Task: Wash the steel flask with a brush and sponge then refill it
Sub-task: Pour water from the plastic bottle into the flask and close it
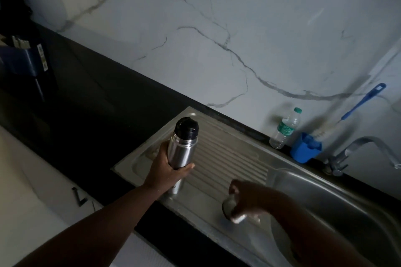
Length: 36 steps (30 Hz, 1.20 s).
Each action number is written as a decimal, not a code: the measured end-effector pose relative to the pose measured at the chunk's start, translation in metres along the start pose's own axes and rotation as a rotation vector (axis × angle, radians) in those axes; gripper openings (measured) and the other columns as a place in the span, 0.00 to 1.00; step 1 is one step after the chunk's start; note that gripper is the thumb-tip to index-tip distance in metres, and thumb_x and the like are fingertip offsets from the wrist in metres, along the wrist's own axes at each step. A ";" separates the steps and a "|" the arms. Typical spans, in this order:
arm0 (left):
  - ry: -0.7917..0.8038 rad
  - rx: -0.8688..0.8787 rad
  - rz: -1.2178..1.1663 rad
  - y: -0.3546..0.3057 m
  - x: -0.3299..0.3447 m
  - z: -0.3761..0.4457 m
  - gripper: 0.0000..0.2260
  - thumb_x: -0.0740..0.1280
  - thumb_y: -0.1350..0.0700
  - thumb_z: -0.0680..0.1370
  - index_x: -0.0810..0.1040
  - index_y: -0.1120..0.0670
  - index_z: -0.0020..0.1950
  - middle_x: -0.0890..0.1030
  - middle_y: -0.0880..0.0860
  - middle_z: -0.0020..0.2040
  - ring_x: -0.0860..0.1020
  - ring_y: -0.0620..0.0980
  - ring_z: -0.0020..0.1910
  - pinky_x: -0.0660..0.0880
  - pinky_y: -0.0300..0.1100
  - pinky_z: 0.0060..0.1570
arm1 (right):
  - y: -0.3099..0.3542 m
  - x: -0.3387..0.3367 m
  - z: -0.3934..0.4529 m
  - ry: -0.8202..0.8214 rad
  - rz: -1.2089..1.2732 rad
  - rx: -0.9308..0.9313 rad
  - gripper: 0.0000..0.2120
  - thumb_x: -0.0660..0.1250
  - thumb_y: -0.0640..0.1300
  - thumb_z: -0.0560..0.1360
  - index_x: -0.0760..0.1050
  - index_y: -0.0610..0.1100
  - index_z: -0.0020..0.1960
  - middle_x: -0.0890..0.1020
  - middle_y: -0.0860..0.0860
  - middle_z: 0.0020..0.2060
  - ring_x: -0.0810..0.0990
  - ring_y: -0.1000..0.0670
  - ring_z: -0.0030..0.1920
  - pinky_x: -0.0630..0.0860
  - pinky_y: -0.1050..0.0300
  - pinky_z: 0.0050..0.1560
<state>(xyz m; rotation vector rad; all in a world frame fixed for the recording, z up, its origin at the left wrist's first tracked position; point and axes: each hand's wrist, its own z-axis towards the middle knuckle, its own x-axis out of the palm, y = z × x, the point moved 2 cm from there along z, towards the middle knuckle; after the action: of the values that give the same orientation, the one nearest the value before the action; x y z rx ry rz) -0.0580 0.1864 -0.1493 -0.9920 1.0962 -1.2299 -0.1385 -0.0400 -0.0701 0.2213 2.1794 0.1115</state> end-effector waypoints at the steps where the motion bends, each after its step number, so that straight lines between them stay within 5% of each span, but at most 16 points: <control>1: 0.001 -0.007 0.007 0.000 0.000 0.000 0.29 0.82 0.55 0.62 0.71 0.38 0.55 0.81 0.47 0.49 0.81 0.42 0.44 0.79 0.42 0.44 | 0.008 -0.018 -0.005 -0.089 0.001 -0.073 0.30 0.77 0.50 0.65 0.66 0.49 0.62 0.76 0.52 0.52 0.77 0.52 0.46 0.73 0.63 0.36; 6: 0.007 -0.030 0.044 -0.008 -0.003 -0.002 0.29 0.81 0.53 0.61 0.70 0.43 0.56 0.81 0.48 0.47 0.81 0.44 0.43 0.79 0.42 0.42 | 0.069 -0.111 -0.052 -0.493 0.301 -0.388 0.25 0.77 0.44 0.67 0.68 0.50 0.57 0.77 0.51 0.47 0.75 0.56 0.41 0.72 0.62 0.41; 10: 0.026 -0.027 0.069 -0.012 -0.005 -0.002 0.28 0.82 0.54 0.64 0.69 0.42 0.55 0.81 0.47 0.48 0.81 0.43 0.44 0.77 0.38 0.41 | 0.121 -0.148 -0.071 -0.522 0.255 -0.506 0.24 0.74 0.41 0.68 0.71 0.51 0.61 0.78 0.52 0.51 0.76 0.56 0.45 0.72 0.64 0.42; 13: 0.049 -0.028 0.064 -0.009 -0.007 0.000 0.27 0.82 0.52 0.63 0.69 0.40 0.53 0.81 0.46 0.47 0.81 0.40 0.42 0.78 0.39 0.41 | 0.147 -0.151 -0.062 -0.468 0.066 -0.477 0.25 0.73 0.42 0.68 0.71 0.51 0.63 0.76 0.51 0.55 0.76 0.51 0.53 0.72 0.62 0.45; 22: 0.162 -0.001 0.037 -0.002 -0.011 0.007 0.30 0.82 0.48 0.61 0.68 0.40 0.56 0.82 0.45 0.47 0.82 0.40 0.43 0.79 0.38 0.40 | 0.173 -0.141 -0.032 -0.390 -0.074 -0.324 0.29 0.73 0.43 0.68 0.70 0.50 0.67 0.76 0.50 0.59 0.75 0.48 0.56 0.75 0.54 0.53; 29: 0.230 0.053 0.005 0.004 -0.012 0.012 0.31 0.79 0.41 0.59 0.67 0.37 0.56 0.81 0.45 0.47 0.81 0.40 0.42 0.78 0.36 0.38 | 0.180 -0.130 -0.025 -0.407 -0.069 -0.210 0.31 0.75 0.44 0.66 0.71 0.52 0.67 0.76 0.53 0.58 0.75 0.51 0.54 0.71 0.60 0.49; 32: 0.245 0.069 0.007 0.004 -0.014 0.013 0.33 0.79 0.42 0.59 0.67 0.42 0.59 0.81 0.44 0.47 0.81 0.39 0.43 0.77 0.35 0.38 | 0.182 -0.130 -0.025 -0.424 -0.063 -0.163 0.31 0.76 0.46 0.66 0.71 0.52 0.67 0.75 0.54 0.55 0.73 0.53 0.52 0.68 0.61 0.47; 36: 0.277 0.080 0.006 0.004 -0.015 0.014 0.30 0.78 0.42 0.60 0.66 0.35 0.56 0.81 0.45 0.47 0.81 0.40 0.43 0.80 0.40 0.39 | 0.186 -0.127 -0.028 -0.467 -0.105 -0.054 0.25 0.75 0.55 0.66 0.76 0.48 0.60 0.77 0.53 0.47 0.76 0.51 0.48 0.72 0.58 0.44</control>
<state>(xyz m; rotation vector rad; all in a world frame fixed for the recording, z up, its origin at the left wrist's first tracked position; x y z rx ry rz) -0.0436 0.2014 -0.1488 -0.7722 1.2513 -1.4253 -0.0674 0.1171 0.0779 0.0899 1.7161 0.0525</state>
